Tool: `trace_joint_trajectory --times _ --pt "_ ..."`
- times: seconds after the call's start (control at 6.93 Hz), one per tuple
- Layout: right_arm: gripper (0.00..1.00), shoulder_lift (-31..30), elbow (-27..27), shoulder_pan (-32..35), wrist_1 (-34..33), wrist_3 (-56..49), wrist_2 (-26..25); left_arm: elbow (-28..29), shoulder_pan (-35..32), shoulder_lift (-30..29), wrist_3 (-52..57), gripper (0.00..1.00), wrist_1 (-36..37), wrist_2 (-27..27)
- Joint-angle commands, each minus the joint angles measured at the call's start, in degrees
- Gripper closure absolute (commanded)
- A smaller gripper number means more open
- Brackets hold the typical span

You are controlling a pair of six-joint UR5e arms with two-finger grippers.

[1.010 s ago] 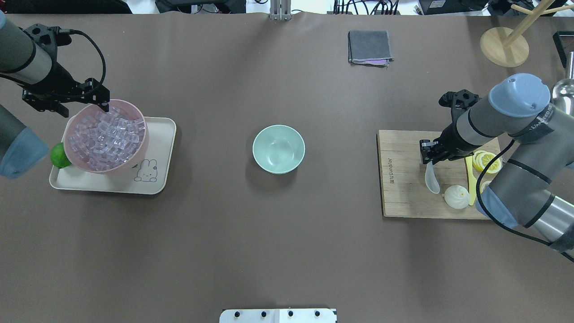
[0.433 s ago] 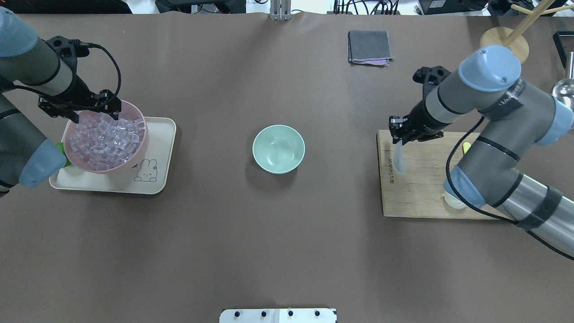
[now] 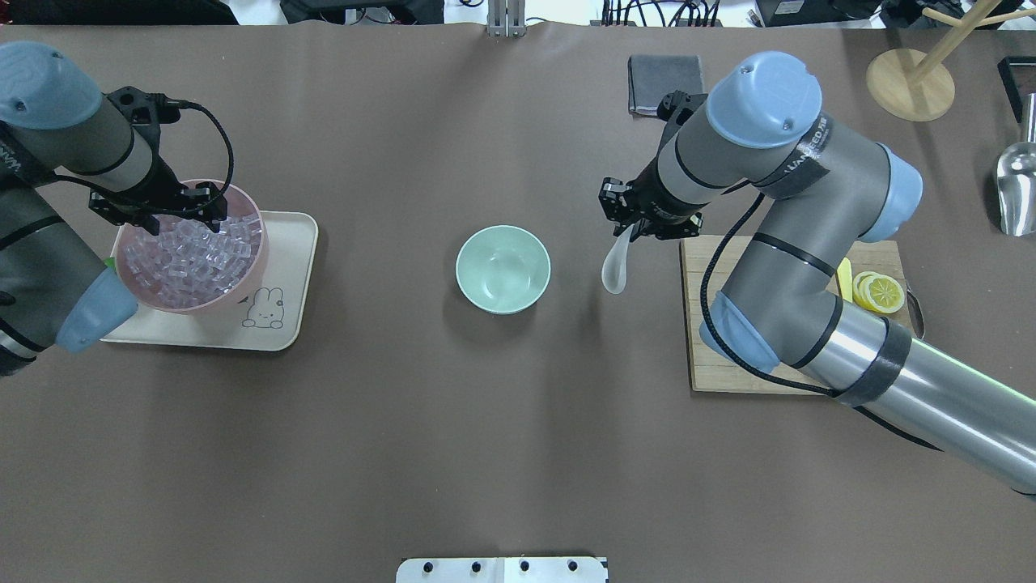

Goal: Put spoon and ice into bowl

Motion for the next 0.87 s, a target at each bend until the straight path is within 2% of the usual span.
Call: trace_joint_trajectory --times 0.0,0.29,0.58,0.72 --pt "1.00 2.8 -1.1 -2.4 -0.1 4.0 -3.0 0.9 0.4 0.0 0.3 0.41 -0.4 0.3" --pt "1.00 2.8 -1.0 -2.6 0.0 4.3 -3.2 0.9 0.3 0.3 0.5 0.53 -0.5 0.3" --pt "1.00 2.8 -1.0 -2.6 0.0 4.3 -3.2 0.9 0.3 0.2 0.6 1.00 -0.4 0.3" --pt "1.00 2.9 -0.9 -2.6 0.0 4.3 -3.2 0.7 0.3 0.1 0.6 1.00 -0.3 -0.1"
